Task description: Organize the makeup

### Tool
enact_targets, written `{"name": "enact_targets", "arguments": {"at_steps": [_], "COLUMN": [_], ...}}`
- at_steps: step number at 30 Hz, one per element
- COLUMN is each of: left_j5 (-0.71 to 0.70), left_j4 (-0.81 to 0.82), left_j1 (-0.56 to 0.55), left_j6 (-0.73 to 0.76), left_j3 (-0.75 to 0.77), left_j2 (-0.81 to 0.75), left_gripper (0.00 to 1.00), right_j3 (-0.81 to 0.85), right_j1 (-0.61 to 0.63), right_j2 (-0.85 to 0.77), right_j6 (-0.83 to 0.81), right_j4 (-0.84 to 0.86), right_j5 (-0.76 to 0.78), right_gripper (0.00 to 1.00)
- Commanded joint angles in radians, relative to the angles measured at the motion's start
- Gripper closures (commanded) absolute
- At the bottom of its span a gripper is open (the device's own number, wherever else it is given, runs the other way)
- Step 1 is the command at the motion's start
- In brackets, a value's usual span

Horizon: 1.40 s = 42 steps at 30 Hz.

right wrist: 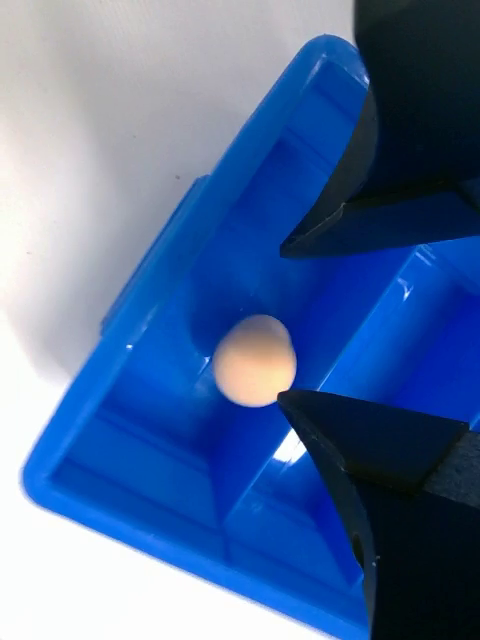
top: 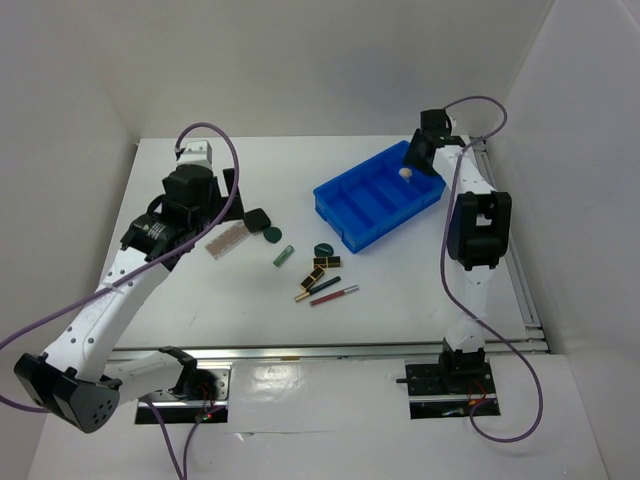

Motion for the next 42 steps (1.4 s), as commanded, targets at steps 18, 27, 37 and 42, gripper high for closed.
{"name": "enact_targets", "arguments": {"at_steps": [18, 27, 37, 42], "left_j5": [-0.291, -0.202, -0.107, -0.085], "left_j4": [-0.105, -0.094, -0.085, -0.076], "left_j1": [-0.004, -0.004, -0.004, -0.004], "left_j6": [-0.071, -0.096, -0.105, -0.115], "left_j3": [0.125, 0.085, 0.076, 0.076], "left_j2": [-0.008, -0.049, -0.040, -0.040], "left_gripper": [0.00, 0.00, 0.00, 0.00], "right_j3": [-0.327, -0.211, 0.013, 0.082], "right_j1": [0.517, 0.743, 0.811, 0.811], "right_j2": [-0.397, -0.153, 0.088, 0.155], "right_j6": [-0.049, -0.083, -0.146, -0.155], "right_j4": [0.168, 0.104, 0.030, 0.030], "right_j5": [-0.212, -0.174, -0.071, -0.031], "right_gripper": [0.30, 0.22, 0.31, 0.28]}}
